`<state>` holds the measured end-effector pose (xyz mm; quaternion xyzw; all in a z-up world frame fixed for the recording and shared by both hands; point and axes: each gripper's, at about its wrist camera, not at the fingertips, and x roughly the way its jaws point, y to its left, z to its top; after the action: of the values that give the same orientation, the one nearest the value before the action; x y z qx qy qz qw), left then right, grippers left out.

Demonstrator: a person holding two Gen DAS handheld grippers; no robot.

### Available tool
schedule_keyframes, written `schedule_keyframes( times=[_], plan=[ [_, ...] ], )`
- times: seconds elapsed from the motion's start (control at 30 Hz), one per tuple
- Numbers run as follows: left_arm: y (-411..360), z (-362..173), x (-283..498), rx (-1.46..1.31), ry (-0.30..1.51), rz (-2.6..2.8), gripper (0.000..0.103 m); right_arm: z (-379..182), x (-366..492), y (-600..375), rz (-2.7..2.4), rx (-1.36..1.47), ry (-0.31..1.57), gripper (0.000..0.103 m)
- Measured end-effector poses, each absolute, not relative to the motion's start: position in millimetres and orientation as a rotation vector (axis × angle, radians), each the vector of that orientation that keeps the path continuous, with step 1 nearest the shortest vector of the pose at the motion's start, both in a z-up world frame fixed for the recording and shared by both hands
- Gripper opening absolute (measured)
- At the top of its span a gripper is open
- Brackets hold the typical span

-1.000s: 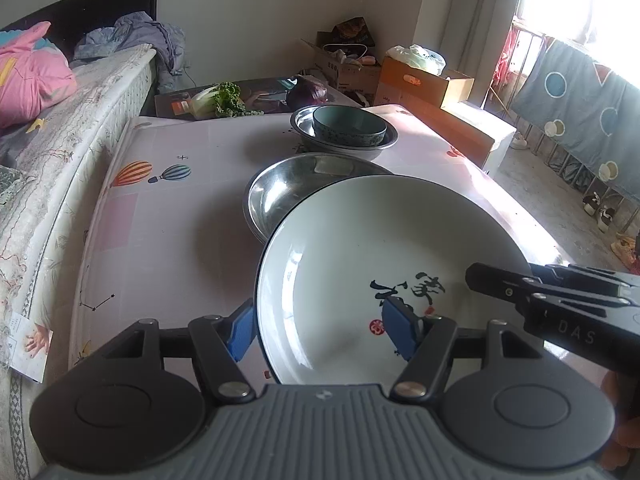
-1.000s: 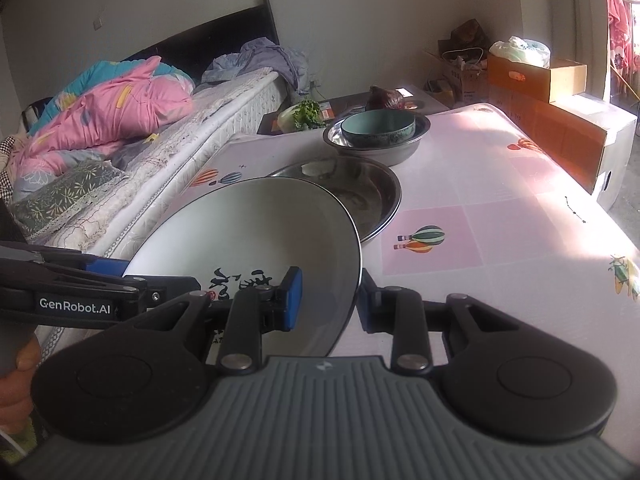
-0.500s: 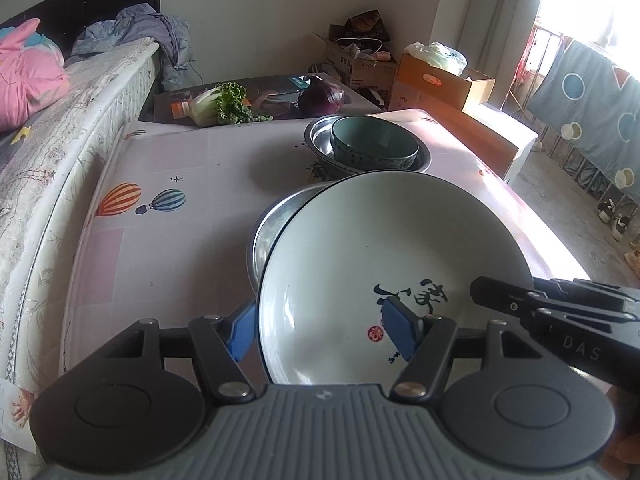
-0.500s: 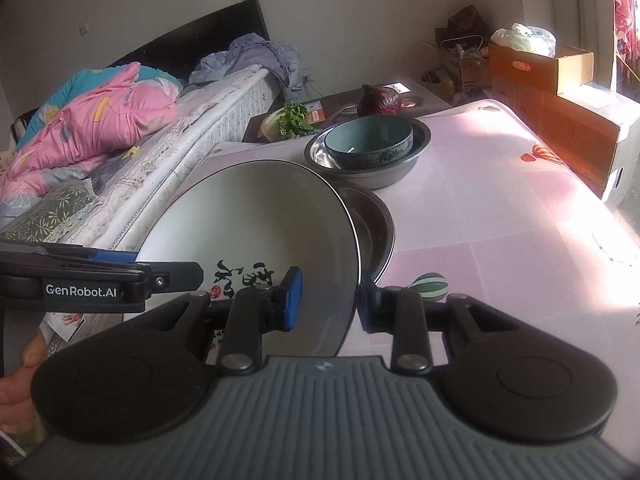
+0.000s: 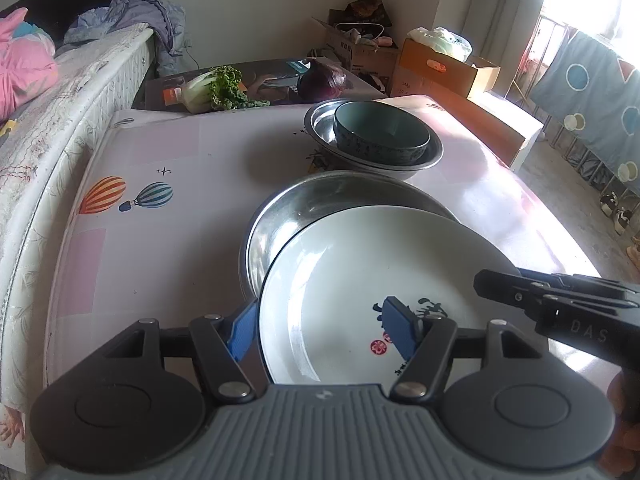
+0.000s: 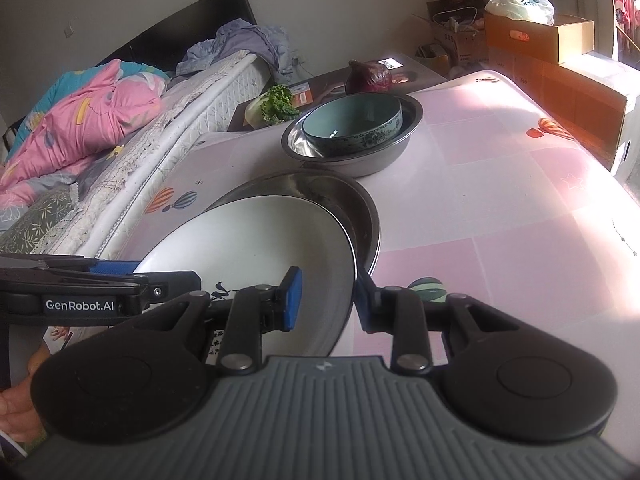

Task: Organize plates and bowls
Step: 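Lower the white plate into the steel basin and open both tools, then move both tools to the steel bowl holding the green bowl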

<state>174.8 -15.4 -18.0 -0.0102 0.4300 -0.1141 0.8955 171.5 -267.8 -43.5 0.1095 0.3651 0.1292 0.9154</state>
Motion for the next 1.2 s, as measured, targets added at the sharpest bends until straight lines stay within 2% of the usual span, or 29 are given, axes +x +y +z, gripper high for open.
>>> schedule_keyframes(
  times=[0.5,0.57,0.93,1.2],
  plan=[
    [-13,-5,165,-0.012,0.869,-0.23,0.069,-34,161,-281,0.25,0.264,0.706,0.033],
    [-13,-4,162,-0.011,0.863,-0.228,0.072,-32,158,-282,0.247,0.267,0.702,0.034],
    [-14,16,170,-0.006,0.811,-0.228,0.08,-26,155,-301,0.233,0.334,0.694,0.055],
    [-9,33,223,-0.052,0.769,-0.202,0.084,-15,191,-325,0.247,0.409,0.693,0.056]
  ],
)
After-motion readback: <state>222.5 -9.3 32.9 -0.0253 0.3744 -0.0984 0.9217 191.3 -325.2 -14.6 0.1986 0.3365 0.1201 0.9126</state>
